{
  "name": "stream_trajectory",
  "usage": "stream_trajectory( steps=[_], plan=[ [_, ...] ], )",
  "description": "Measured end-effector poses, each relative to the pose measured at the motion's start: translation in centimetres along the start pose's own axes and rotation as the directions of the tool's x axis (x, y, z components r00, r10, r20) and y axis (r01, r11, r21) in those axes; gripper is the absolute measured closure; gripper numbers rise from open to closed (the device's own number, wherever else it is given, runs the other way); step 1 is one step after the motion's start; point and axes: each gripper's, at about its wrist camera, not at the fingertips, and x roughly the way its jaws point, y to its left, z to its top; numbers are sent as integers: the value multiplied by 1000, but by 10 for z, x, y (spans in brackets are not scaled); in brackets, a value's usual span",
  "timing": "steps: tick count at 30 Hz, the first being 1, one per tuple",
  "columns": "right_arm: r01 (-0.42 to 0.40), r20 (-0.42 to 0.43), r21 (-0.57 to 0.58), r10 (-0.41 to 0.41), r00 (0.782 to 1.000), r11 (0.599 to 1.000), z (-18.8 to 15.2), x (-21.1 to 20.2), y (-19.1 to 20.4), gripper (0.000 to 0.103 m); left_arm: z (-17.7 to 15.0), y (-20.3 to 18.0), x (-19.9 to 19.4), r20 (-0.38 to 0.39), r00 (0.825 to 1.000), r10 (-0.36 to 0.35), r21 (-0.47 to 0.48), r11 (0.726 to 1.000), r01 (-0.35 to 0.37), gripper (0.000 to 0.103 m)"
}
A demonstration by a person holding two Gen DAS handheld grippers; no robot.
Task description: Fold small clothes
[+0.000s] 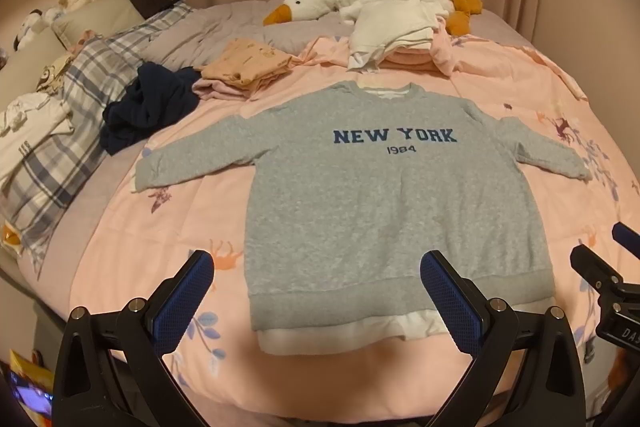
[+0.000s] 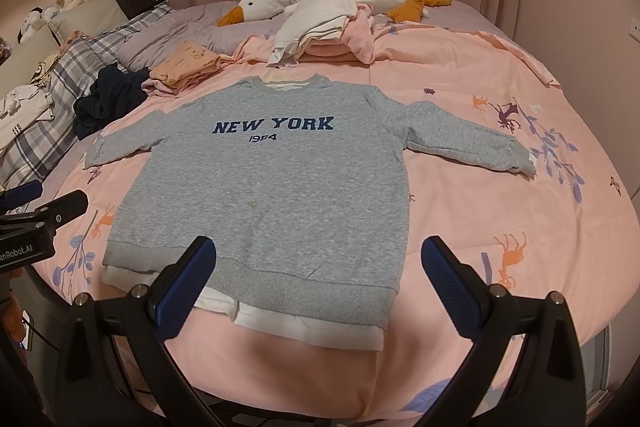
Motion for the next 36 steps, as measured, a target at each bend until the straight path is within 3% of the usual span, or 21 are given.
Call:
stream_trajectory(
  steps=[10,21,29,34,36],
  plan=[
    [4,-26,3,-4,1000,1000,1,1,0,0,-2,-3,3,-39,999,11,15,1000,-11,1],
    [35,12,-17,-35,999,999,-4,3,-5,0,-2,-6,6,-67,998,-1,11,1000,2,1],
    [-30,3,136,30,1000,990,-8,26,-49,0,1,-19,42,-148,987,-56,-2,998,57,1],
    [-19,-18,302,26,1000,953,-14,47,-93,0,3,-29,73,-161,986,-54,14,998,57,1],
    [-56,34,367,47,998,929,-12,57,-117,0,5,-29,82,-152,986,-74,14,997,77,1]
  ],
)
